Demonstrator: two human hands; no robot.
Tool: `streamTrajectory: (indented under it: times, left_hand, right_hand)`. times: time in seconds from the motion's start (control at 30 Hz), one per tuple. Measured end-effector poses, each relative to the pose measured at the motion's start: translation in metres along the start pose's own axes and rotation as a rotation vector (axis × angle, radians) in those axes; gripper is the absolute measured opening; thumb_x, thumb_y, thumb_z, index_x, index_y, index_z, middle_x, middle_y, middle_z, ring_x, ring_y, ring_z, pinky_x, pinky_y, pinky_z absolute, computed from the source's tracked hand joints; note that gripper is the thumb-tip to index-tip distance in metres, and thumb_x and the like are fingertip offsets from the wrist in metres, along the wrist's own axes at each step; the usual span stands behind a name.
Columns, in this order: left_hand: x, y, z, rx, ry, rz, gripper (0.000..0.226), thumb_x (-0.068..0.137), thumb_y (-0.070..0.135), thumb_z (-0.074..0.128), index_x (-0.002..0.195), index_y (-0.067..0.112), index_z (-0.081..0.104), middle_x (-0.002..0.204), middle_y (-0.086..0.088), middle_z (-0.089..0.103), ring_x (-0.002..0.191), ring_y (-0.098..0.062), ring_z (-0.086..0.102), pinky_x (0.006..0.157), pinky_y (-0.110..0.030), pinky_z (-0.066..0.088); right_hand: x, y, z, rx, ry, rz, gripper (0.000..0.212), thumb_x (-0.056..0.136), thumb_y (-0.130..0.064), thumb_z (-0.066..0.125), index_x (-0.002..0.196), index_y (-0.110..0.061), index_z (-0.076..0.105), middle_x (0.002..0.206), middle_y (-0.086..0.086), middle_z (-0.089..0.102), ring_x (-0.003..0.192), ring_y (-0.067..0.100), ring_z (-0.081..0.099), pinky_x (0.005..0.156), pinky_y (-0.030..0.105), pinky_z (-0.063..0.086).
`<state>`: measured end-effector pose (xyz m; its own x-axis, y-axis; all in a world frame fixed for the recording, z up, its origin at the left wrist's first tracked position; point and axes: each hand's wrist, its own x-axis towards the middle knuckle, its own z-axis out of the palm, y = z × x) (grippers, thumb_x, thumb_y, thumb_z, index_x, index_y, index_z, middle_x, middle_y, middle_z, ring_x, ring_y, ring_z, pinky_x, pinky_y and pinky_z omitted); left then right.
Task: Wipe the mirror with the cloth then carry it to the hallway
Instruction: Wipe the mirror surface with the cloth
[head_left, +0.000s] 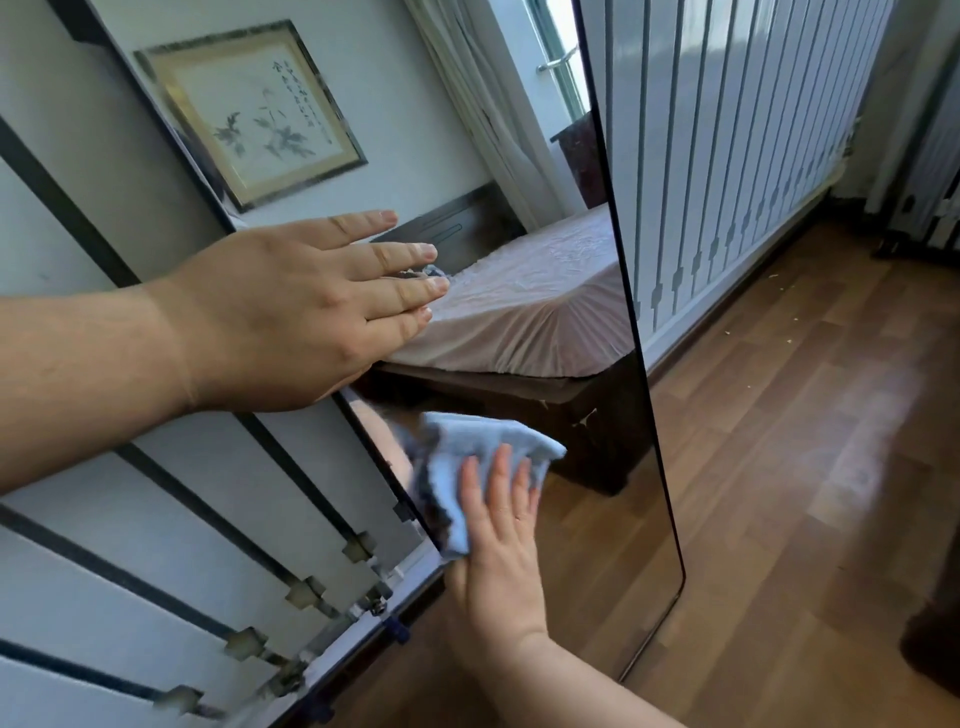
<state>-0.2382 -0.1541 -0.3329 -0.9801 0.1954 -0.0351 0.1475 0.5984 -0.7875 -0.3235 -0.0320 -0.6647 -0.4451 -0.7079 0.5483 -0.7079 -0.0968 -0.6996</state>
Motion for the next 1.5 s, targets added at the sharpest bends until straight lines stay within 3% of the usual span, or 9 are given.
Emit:
streamTrajectory:
  times: [0.17, 0.27, 0.43, 0.57, 0.87, 1.13, 1.3, 1.43, 1.5]
  left_hand:
    - [0.0, 0.0, -0.002, 0.007, -0.013, 0.002, 0.049, 0.11, 0.016, 0.043, 0.148, 0.001, 0.07, 0.161, -0.022, 0.063, 0.154, -0.047, 0.056, 0.127, -0.071, 0.042]
    - [0.001, 0.001, -0.001, -0.007, -0.012, -0.004, 0.049, 0.109, 0.016, 0.045, 0.148, 0.002, 0.071, 0.161, -0.022, 0.063, 0.154, -0.046, 0.056, 0.128, -0.07, 0.042]
    - [-0.004, 0.002, 0.009, 0.015, 0.004, -0.025, 0.05, 0.109, 0.017, 0.043, 0.147, 0.002, 0.072, 0.163, -0.021, 0.062, 0.156, -0.045, 0.055, 0.133, -0.067, 0.033]
    - [-0.003, 0.0, 0.013, -0.003, 0.01, -0.025, 0.053, 0.109, 0.017, 0.039, 0.149, 0.002, 0.07, 0.162, -0.021, 0.063, 0.155, -0.045, 0.055, 0.133, -0.065, 0.028]
    - [-0.002, 0.003, 0.015, 0.008, 0.063, -0.04, 0.047, 0.113, 0.012, 0.037, 0.14, 0.005, 0.075, 0.156, -0.018, 0.069, 0.15, -0.045, 0.062, 0.132, -0.067, 0.029]
    - [-0.004, 0.001, 0.01, 0.006, 0.037, -0.058, 0.053, 0.11, 0.016, 0.036, 0.144, 0.006, 0.076, 0.159, -0.018, 0.066, 0.152, -0.042, 0.06, 0.128, -0.068, 0.042]
    - [-0.006, 0.0, 0.014, 0.01, 0.023, -0.044, 0.055, 0.105, 0.018, 0.039, 0.144, 0.003, 0.074, 0.161, -0.02, 0.064, 0.155, -0.044, 0.055, 0.132, -0.066, 0.027]
    - [-0.001, 0.0, 0.007, 0.028, 0.024, -0.009, 0.054, 0.108, 0.009, 0.033, 0.14, -0.001, 0.076, 0.155, -0.023, 0.069, 0.148, -0.047, 0.062, 0.129, -0.069, 0.041]
    - [-0.001, 0.001, 0.005, 0.034, 0.021, -0.01, 0.055, 0.109, 0.008, 0.032, 0.141, -0.002, 0.075, 0.154, -0.025, 0.069, 0.147, -0.048, 0.063, 0.126, -0.07, 0.044]
  right_hand:
    - [-0.006, 0.063, 0.003, 0.417, 0.167, 1.151, 0.067, 0.116, -0.028, 0.044, 0.173, -0.017, 0.012, 0.179, 0.018, 0.023, 0.165, 0.037, 0.022, 0.132, 0.05, 0.021]
    - [0.006, 0.071, -0.004, 0.444, 0.232, 1.477, 0.066, 0.116, -0.042, 0.038, 0.167, -0.001, 0.028, 0.161, 0.029, 0.049, 0.146, 0.048, 0.049, 0.122, 0.05, 0.037]
    - [0.055, 0.022, -0.041, 0.49, 0.133, 0.979, 0.076, 0.116, -0.043, 0.041, 0.173, -0.017, -0.001, 0.181, 0.014, 0.015, 0.168, 0.032, 0.01, 0.133, 0.049, 0.02]
    - [0.113, -0.027, -0.085, 0.425, 0.034, 0.44, 0.067, 0.116, -0.044, 0.039, 0.174, -0.031, 0.007, 0.182, -0.012, -0.004, 0.165, 0.009, -0.016, 0.136, 0.039, 0.0]
    - [0.301, -0.084, -0.165, 0.171, 0.003, -0.001, 0.062, 0.116, -0.037, 0.038, 0.173, -0.029, 0.015, 0.184, -0.003, -0.002, 0.167, 0.028, -0.015, 0.135, 0.053, -0.004]
    - [0.17, 0.028, -0.113, 0.199, 0.032, 0.32, 0.068, 0.117, -0.032, 0.044, 0.174, -0.026, 0.009, 0.183, -0.007, 0.0, 0.168, 0.013, -0.006, 0.136, 0.04, 0.004]
    - [0.027, 0.069, -0.053, 0.446, 0.063, 0.925, 0.06, 0.115, -0.031, 0.051, 0.17, -0.023, 0.031, 0.165, 0.01, 0.052, 0.148, 0.025, 0.051, 0.121, 0.038, 0.04]
    - [-0.008, 0.045, -0.027, 0.48, 0.003, 1.115, 0.061, 0.116, -0.036, 0.046, 0.172, -0.02, 0.027, 0.164, 0.016, 0.051, 0.148, 0.036, 0.05, 0.124, 0.047, 0.039]
    - [-0.004, 0.014, -0.022, 0.457, 0.049, 0.959, 0.068, 0.115, -0.037, 0.046, 0.174, -0.027, 0.014, 0.174, 0.011, 0.037, 0.159, 0.032, 0.036, 0.129, 0.048, 0.031]
